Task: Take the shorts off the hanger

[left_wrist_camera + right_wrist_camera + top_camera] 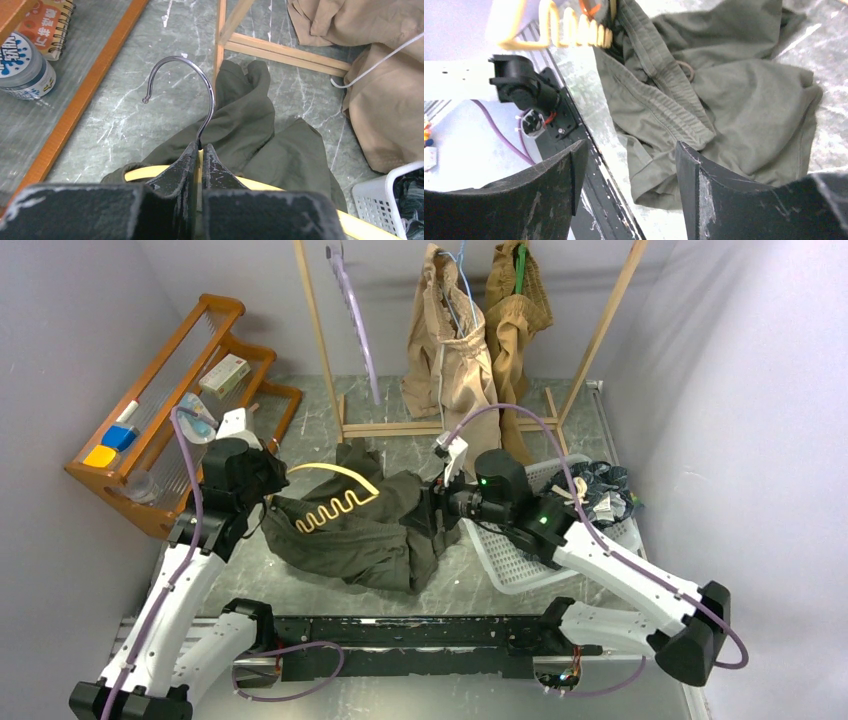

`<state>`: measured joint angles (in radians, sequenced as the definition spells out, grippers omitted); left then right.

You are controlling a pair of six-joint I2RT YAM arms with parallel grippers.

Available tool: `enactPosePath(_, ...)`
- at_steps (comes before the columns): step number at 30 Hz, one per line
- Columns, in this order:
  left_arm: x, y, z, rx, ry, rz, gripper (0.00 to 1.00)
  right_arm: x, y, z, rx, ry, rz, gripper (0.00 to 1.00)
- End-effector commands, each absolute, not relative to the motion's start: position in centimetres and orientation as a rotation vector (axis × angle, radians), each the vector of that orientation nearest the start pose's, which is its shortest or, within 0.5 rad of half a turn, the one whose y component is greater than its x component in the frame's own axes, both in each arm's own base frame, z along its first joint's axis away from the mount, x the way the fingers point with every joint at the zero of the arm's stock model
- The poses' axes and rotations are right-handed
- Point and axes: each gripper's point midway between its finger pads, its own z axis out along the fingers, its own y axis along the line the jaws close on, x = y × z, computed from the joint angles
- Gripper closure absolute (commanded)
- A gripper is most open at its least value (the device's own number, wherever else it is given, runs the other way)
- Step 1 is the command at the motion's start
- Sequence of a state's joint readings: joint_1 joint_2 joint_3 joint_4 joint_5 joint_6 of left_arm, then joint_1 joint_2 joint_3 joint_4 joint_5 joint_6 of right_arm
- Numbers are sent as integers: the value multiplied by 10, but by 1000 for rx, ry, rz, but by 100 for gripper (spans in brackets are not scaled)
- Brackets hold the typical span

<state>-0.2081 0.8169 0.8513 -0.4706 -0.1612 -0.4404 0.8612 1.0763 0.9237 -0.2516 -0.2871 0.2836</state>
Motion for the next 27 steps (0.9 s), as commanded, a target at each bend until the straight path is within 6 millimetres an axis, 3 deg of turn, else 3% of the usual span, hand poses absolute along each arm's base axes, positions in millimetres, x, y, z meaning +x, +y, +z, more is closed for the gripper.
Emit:
enactPosePath(1,293,-57,238,-263,1957,-287,93,178,301,276,-767,1861,1033,32)
enactPosePath(4,294,-67,235,-166,1961,-302,93,168,305,290,-794,1826,1104,29)
enactPosePath(5,294,-70,234,-150,1965,-301,93,167,307,307,-791,1798,1126,27)
enactPosePath(7,294,-78,231,-122,1977,-286,93,171,310,317,-751,1834,1135,22)
enactPosePath(10,294,-84,228,-112,1991,-225,93,177,312,319,-729,1899,1104,21)
enactPosePath(12,295,-81,228,-149,1992,-205,93,170,319,317,-810,1894,1144,21)
enactPosePath(17,295,-86,232,-140,1980,-232,93,156,340,294,-936,1947,1269,23)
enactPosePath(23,293,-85,241,-140,1957,-241,93,186,337,242,-858,2132,1017,29)
enactPosePath(27,292,-84,245,-141,1953,-237,93,175,345,231,-970,2141,1071,41)
